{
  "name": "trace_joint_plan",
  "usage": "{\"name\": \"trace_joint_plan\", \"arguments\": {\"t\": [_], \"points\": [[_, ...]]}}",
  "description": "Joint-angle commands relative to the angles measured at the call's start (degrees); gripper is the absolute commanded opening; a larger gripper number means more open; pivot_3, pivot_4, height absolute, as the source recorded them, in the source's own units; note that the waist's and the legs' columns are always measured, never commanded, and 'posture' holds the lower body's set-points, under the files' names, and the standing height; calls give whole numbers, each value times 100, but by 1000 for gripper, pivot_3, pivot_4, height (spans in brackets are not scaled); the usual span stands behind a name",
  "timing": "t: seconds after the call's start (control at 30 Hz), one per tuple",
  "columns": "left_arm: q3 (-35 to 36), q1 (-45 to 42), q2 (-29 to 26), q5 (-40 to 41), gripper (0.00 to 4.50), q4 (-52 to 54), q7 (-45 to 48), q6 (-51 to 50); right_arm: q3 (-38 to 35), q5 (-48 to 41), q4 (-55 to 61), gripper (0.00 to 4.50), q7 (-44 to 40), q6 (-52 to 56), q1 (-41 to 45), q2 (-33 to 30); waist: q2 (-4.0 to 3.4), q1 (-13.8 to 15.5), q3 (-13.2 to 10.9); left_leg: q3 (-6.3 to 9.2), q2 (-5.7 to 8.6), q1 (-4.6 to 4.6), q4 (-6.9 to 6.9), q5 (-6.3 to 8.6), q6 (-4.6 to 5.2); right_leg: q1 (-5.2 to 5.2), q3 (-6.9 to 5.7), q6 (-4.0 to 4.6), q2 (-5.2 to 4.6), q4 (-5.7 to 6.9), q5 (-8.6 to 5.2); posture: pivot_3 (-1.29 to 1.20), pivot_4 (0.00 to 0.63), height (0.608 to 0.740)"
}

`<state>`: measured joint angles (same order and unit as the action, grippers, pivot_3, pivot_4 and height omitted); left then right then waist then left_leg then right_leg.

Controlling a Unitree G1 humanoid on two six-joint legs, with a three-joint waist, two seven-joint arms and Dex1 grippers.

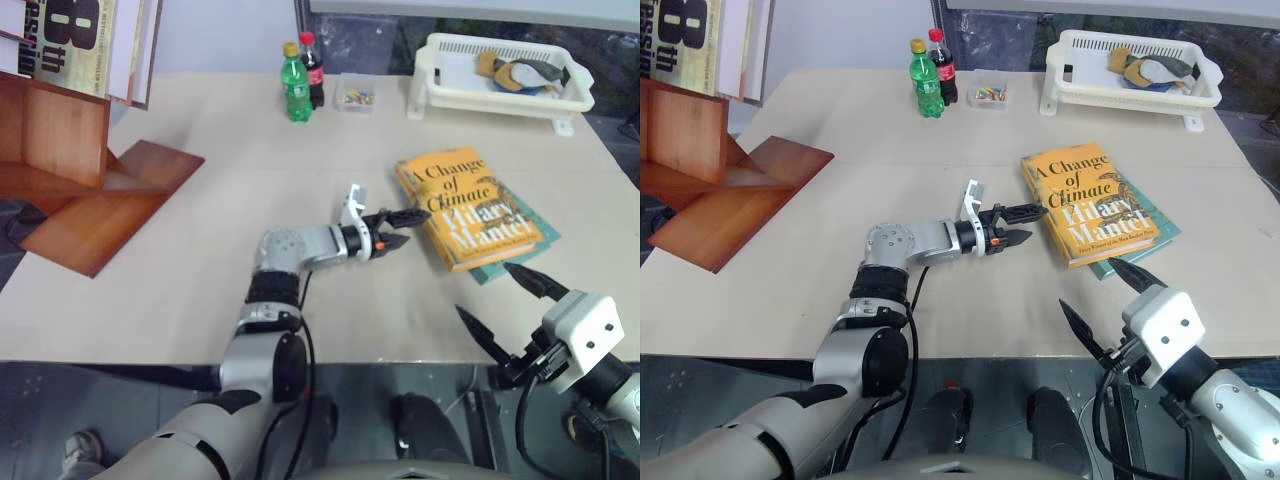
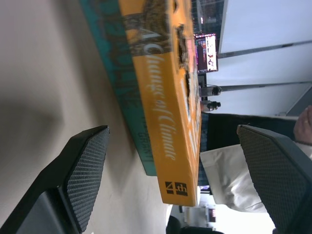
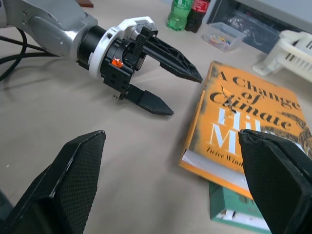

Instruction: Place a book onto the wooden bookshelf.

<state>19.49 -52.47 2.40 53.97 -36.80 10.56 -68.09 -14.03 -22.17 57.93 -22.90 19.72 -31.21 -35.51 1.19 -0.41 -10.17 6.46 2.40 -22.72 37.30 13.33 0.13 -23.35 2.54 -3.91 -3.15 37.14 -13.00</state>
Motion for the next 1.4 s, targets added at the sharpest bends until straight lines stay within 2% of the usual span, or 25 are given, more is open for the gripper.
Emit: {"name": "trace_joint_plan", "arguments": {"t": [0.03,0.53,0.63,0.67,0.7,0.77,0.87,0.93,0.97,1.0,1.07,1.1,1.4], "points": [[84,-337,221,-82,4481,-290,83,236,75,52,207,4500,292,-250,-88,-46,0,7,0,0,1,0,0,0,0,0,0,0,0,0,0,0,150,740],[497,-1288,756,-738,4481,-2352,407,1814,215,66,207,4500,712,-403,-200,-246,1,7,0,2,6,-3,0,0,0,0,-1,-22,-1,-4,-13,0,150,740],[665,-1405,789,-755,3712,-2641,368,2030,217,43,207,4500,786,-453,-239,-304,1,3,-1,1,6,-3,0,0,1,0,0,-23,-1,-4,-13,0,150,740],[713,-1434,793,-765,3262,-2714,349,2090,219,37,207,4500,808,-462,-247,-320,1,1,0,2,6,-3,0,0,1,0,-1,-23,-2,-4,-13,0,150,740],[756,-1462,790,-762,3095,-2773,352,2117,221,35,207,4500,828,-481,-264,-332,1,1,0,2,6,-3,0,0,1,0,-1,-24,-1,-4,-13,0,150,740],[854,-1522,781,-758,3095,-2902,346,2186,234,38,207,4500,867,-508,-291,-357,1,1,0,2,7,-3,0,0,1,0,-1,-25,-1,-3,-13,0,150,740],[916,-1577,765,-800,2389,-3016,363,2221,253,28,207,4500,925,-518,-293,-412,1,1,-1,1,8,-3,0,0,1,1,-1,-25,-2,-4,-13,0,150,740],[906,-1588,756,-841,1527,-3042,393,2190,261,17,207,4500,951,-524,-296,-437,1,1,0,2,8,-3,0,0,1,1,-1,-25,-1,-4,-13,0,150,740],[938,-1589,760,-831,1458,-3056,385,2189,263,12,207,4500,960,-517,-289,-445,1,1,0,2,8,-2,0,0,1,1,-1,-26,-1,-4,-13,0,150,740],[957,-1588,762,-831,884,-3063,384,2191,267,7,207,4500,968,-510,-283,-452,1,1,0,3,8,-3,0,0,1,1,-1,-26,-1,-4,-13,0,150,740],[984,-1583,765,-851,560,-3062,387,2190,284,2,207,4500,984,-500,-271,-470,1,-1,0,3,8,-2,0,0,1,1,-1,-26,-1,-4,-12,0,150,740],[984,-1582,767,-874,101,-3055,395,2191,285,-3,207,4500,991,-495,-266,-480,1,-1,0,3,8,-2,0,0,1,1,-1,-26,-1,-4,-12,0,150,740],[1015,-1509,575,-858,45,-2693,467,1755,299,-31,207,4500,999,-414,-176,-523,1,-4,0,3,9,-2,1,0,1,2,-1,-27,-1,-3,-11,0,150,740]]}}
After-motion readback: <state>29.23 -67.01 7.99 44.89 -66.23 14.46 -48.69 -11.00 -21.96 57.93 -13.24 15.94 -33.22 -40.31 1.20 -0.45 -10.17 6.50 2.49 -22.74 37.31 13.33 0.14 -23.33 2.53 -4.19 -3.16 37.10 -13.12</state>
